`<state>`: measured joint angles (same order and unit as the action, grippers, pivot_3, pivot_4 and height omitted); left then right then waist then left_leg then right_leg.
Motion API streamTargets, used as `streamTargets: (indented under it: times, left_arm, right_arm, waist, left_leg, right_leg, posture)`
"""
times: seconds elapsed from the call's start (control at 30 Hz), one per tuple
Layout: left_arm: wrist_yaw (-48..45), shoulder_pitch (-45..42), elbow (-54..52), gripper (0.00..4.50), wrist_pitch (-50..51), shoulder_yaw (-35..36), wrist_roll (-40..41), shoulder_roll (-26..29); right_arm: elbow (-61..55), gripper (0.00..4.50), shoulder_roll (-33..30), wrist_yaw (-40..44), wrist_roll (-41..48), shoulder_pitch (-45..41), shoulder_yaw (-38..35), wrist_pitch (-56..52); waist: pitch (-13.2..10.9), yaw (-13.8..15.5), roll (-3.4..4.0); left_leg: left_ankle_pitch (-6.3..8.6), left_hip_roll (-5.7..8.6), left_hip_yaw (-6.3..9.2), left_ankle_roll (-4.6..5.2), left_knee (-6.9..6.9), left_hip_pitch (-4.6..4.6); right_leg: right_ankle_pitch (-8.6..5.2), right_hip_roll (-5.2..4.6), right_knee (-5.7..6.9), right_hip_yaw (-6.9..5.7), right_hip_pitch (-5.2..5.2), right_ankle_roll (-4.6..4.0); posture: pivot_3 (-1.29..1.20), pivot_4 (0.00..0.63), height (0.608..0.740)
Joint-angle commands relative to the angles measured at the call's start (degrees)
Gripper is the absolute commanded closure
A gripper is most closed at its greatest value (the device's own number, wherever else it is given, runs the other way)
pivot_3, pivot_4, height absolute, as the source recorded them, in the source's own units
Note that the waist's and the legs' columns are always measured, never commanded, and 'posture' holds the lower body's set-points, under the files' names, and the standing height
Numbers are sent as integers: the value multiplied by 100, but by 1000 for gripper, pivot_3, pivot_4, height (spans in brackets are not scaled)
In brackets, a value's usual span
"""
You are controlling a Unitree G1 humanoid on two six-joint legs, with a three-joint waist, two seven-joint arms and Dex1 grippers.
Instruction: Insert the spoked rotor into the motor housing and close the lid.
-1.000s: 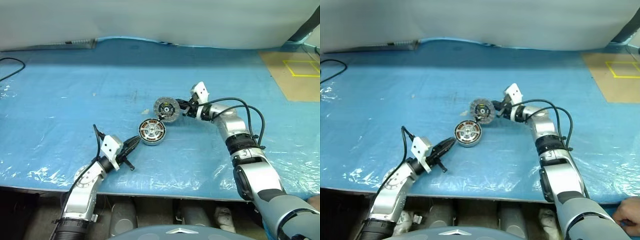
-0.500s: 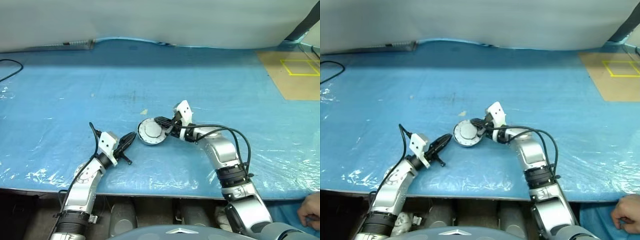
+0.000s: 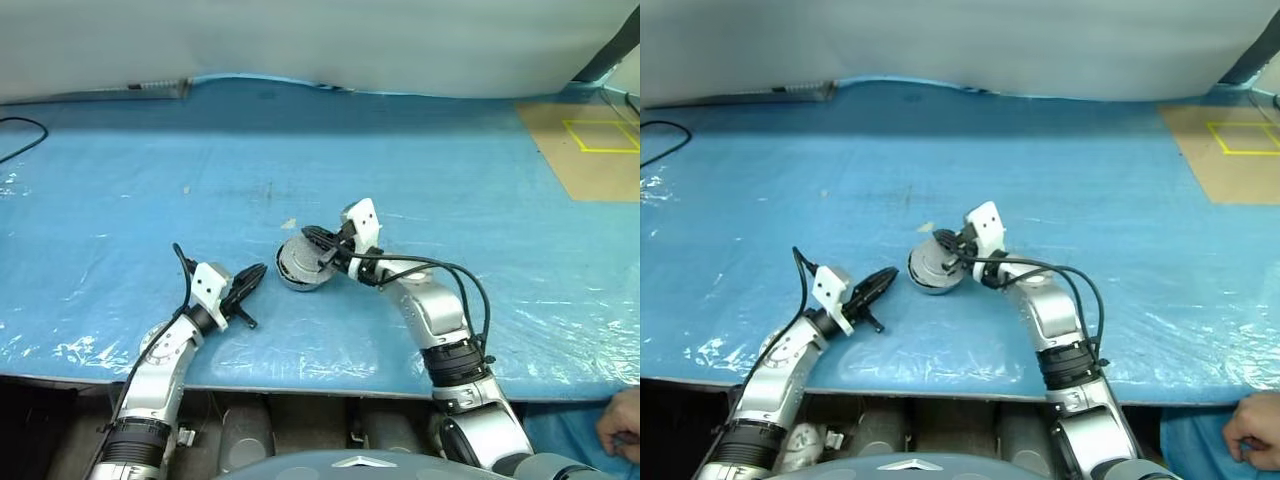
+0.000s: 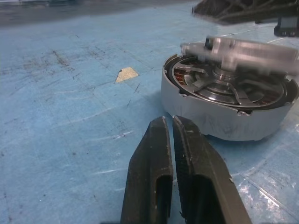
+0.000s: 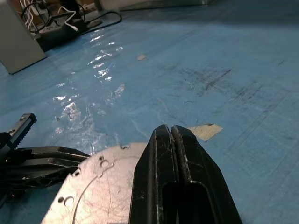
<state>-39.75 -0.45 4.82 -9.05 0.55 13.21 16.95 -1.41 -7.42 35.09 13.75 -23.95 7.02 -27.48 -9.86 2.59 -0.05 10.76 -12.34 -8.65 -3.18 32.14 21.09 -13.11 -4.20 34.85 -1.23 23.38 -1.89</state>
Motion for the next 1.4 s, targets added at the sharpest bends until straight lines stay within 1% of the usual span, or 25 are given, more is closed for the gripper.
streamTargets:
  times: [0.03, 0.23, 0.33, 0.4, 0.43, 0.47, 0.57, 0.7, 0.83, 1.4]
  left_arm:
    - [20, -57, -376, 4229, 154, 0, 102, 62]
    - [10, -215, -389, 4229, 303, -10, 76, 119]
    - [28, -261, -296, 4274, 271, -33, 16, 126]
    - [-4, -270, -232, 4274, 254, -48, 6, 134]
    - [-24, -273, -200, 4274, 241, -48, 6, 141]
    - [-41, -277, -170, 4274, 231, -45, 9, 145]
    - [-84, -299, -85, 4274, 193, -30, 25, 156]
    - [-133, -334, 36, 4274, 124, -27, 29, 168]
    - [-145, -354, 43, 4274, 129, -18, 29, 171]
    - [-126, -318, -119, 4274, 231, -53, 59, 138]
  right_arm:
    - [-464, 4500, -355, 171, 271, -41, -376, 75]
    - [-783, 4500, -1125, 468, 109, 745, -342, 414]
    - [-1021, 3881, -1321, 614, 303, 1206, -496, 486]
    - [-1224, 3237, -1423, 710, 448, 1423, -568, 483]
    - [-1328, 2813, -1459, 739, 521, 1493, -598, 448]
    - [-1405, 2522, -1488, 753, 570, 1542, -621, 421]
    - [-1513, 1411, -1543, 730, 634, 1585, -623, 380]
    - [-1555, 79, -1548, 684, 544, 1560, -538, 448]
    - [-1491, 34, -1530, 602, 414, 1529, -451, 544]
    - [-1381, 34, -1584, 555, 358, 1557, -401, 638]
  waist:
    - [0, 14, 0]
    - [0, 28, -1]
    - [0, 23, -1]
    - [0, 0, -1]
    - [0, -4, -1]
    - [1, -4, -1]
    - [1, -2, -1]
    - [1, 10, -1]
    - [1, 10, -1]
    - [1, 10, 0]
  left_leg:
    - [0, 1, 0, 0, 0, 0]
    - [0, 0, 1, 0, 0, -1]
    - [0, 2, 1, 1, 1, 0]
    - [0, 1, 1, 1, 2, -2]
    - [0, 1, 1, 2, 2, -4]
    - [1, 1, 1, 2, 3, -5]
    - [1, 1, 1, 3, 4, -10]
    - [0, 2, 1, 3, 5, -5]
    - [0, 2, 2, 3, 4, -4]
    - [0, 2, 2, 3, 5, -4]
  right_leg:
    - [0, 0, 0, 0, -1, 0]
    - [0, 1, -2, -1, -3, 1]
    - [0, 0, -3, 0, -3, 1]
    - [0, 0, -2, 0, -3, 1]
    - [0, 1, -1, 1, -3, 1]
    - [0, 0, 1, 2, -4, 1]
    - [0, 0, 2, 2, -8, 2]
    - [0, 0, -1, 1, -8, 2]
    - [0, 0, -2, 0, -6, 2]
    - [0, 0, 0, 1, -7, 2]
  posture:
    - [0, 150, 740]
    - [0, 150, 740]
    - [0, 150, 740]
    - [0, 150, 740]
    - [0, 150, 740]
    - [0, 150, 740]
    - [0, 150, 740]
    - [0, 150, 740]
    - [0, 150, 740]
    - [0, 150, 740]
